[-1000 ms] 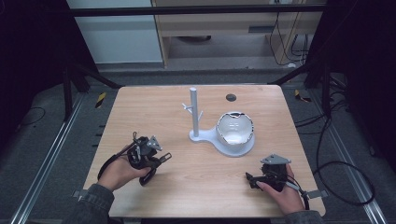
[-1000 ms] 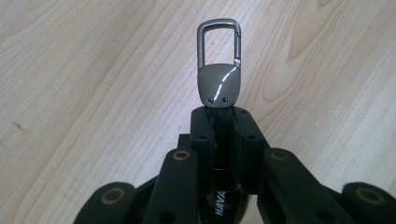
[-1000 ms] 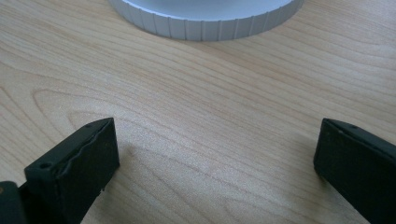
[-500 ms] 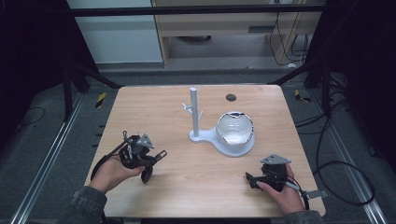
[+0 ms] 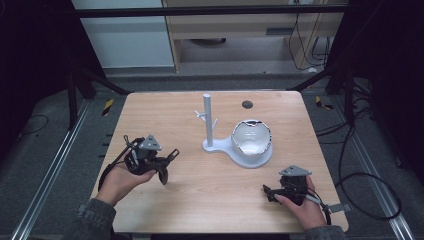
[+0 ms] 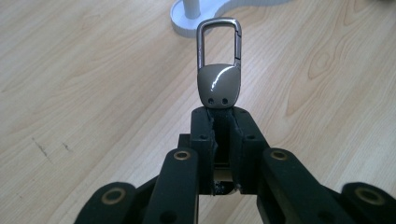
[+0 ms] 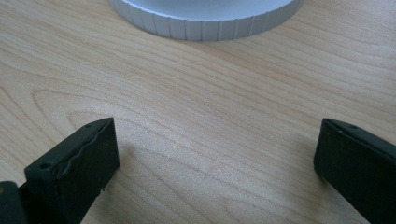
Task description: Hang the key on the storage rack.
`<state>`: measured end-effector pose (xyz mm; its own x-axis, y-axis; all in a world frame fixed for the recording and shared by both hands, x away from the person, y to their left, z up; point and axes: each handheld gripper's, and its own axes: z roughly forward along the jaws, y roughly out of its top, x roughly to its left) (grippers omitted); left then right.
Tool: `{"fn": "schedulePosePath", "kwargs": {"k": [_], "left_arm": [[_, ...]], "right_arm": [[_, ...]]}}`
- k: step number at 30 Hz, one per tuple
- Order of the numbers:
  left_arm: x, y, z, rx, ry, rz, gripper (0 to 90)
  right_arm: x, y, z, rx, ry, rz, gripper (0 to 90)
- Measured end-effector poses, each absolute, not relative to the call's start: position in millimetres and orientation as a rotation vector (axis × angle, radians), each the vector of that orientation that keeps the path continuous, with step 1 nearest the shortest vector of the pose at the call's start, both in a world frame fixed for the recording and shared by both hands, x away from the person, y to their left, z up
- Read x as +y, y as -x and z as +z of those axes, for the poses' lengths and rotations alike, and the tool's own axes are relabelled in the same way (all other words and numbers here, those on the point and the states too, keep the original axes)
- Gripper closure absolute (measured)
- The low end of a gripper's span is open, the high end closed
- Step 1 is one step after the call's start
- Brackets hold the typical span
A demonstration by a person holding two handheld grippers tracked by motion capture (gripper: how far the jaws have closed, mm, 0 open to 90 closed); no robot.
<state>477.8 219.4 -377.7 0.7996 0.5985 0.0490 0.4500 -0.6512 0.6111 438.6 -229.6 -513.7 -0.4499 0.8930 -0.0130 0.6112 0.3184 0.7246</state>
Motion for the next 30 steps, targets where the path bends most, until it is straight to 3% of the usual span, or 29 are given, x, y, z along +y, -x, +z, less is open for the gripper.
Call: {"fn": "schedulePosePath", "kwargs": {"k": [30], "left_arm": [[181.7, -498.3, -341.8, 0.781, -2.185, 0.467, 80.5]], "right_arm": [[-229.2, -438.3, -513.3, 2.177, -1.345, 0.927, 0.4]]}}
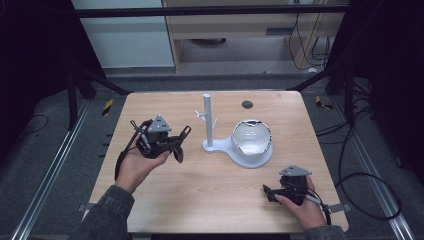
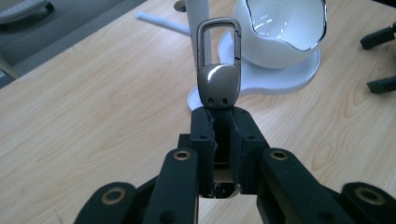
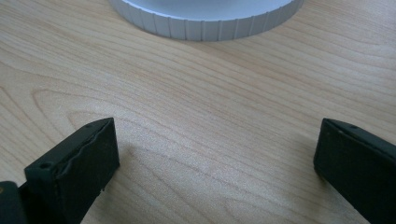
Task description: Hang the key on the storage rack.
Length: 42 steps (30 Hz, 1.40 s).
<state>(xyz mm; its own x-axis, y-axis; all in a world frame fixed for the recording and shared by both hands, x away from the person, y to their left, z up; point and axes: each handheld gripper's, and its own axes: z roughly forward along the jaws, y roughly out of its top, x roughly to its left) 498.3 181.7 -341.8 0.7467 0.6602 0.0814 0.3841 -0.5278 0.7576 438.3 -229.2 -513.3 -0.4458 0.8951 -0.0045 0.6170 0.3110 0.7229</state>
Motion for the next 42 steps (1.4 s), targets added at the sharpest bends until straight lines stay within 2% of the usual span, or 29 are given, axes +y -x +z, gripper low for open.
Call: {"fn": "schedulePosePath", "kwargs": {"k": [25, 42], "left_arm": [[156.6, -512.7, -328.0, 0.780, -2.119, 0.526, 80.4], [141.6, -529.3, -345.3, 0.803, -2.136, 0.538, 80.4]], "right_arm": [[-229.3, -437.9, -513.5, 2.185, -1.333, 0.931, 0.4], [-229.4, -437.2, -513.5, 2.192, -1.323, 0.935, 0.4]]}}
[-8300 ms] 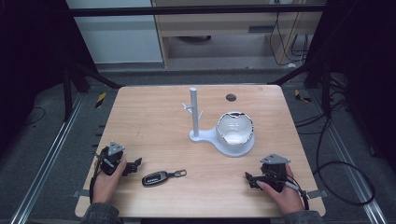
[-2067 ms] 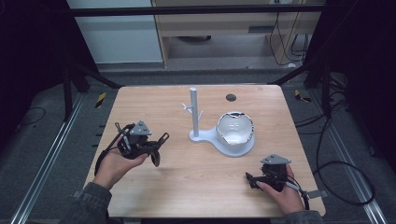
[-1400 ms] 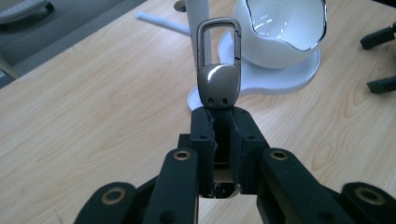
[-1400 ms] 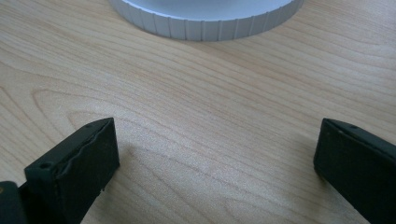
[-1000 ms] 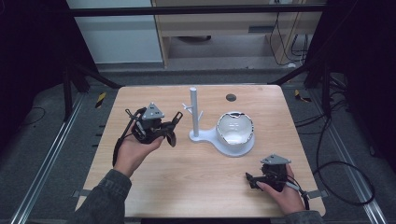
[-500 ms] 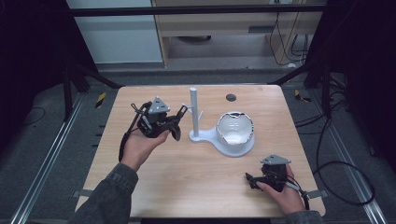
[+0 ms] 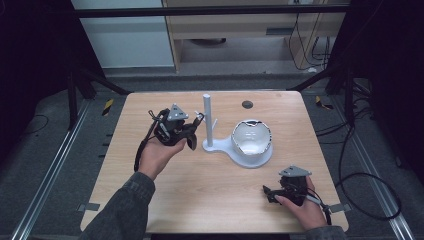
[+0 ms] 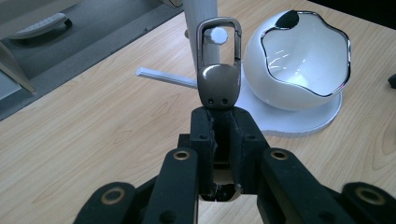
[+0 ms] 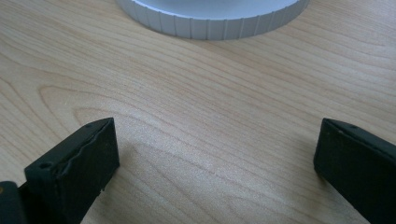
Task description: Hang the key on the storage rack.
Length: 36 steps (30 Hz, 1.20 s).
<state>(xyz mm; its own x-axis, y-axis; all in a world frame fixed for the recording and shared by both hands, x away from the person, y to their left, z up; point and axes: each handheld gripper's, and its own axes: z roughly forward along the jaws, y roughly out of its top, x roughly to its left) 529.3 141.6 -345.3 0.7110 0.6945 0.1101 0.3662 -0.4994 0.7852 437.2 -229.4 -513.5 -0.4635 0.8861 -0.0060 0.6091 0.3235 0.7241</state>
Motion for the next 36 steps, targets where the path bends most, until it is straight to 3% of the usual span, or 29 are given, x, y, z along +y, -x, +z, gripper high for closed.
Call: {"fn": "schedulePosePath", "kwargs": {"k": [16, 36], "left_arm": [[127.6, -535.8, -359.1, 0.812, -2.132, 0.611, 80.3], [122.2, -542.5, -373.7, 0.832, -2.059, 0.586, 80.1]], "right_arm": [[-229.5, -436.6, -513.8, 2.196, -1.310, 0.932, 0.4], [-228.8, -436.2, -513.4, 2.194, -1.326, 0.935, 0.4]]}}
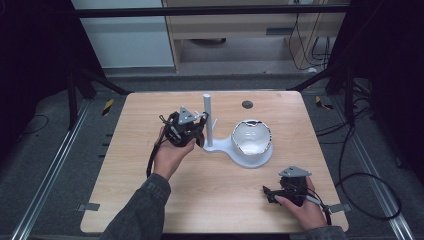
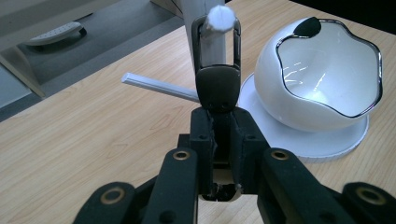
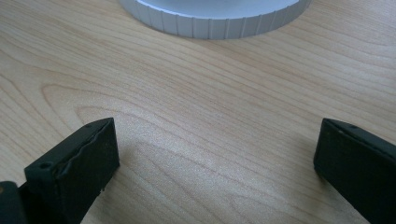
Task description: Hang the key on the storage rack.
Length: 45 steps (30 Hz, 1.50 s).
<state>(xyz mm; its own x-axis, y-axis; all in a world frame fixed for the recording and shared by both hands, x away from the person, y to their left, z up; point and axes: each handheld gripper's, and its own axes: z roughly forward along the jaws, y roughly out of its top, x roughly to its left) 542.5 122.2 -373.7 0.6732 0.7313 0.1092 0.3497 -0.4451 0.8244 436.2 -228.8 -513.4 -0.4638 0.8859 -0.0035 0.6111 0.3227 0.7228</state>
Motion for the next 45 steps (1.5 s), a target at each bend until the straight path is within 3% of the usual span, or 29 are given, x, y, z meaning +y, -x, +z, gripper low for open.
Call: {"fn": "schedulePosePath", "kwargs": {"k": [45], "left_arm": [[116.0, -551.5, -388.1, 0.858, -1.958, 0.583, 78.5]], "right_arm": [[-228.5, -436.5, -513.5, 2.191, -1.327, 0.933, 0.4]]}}
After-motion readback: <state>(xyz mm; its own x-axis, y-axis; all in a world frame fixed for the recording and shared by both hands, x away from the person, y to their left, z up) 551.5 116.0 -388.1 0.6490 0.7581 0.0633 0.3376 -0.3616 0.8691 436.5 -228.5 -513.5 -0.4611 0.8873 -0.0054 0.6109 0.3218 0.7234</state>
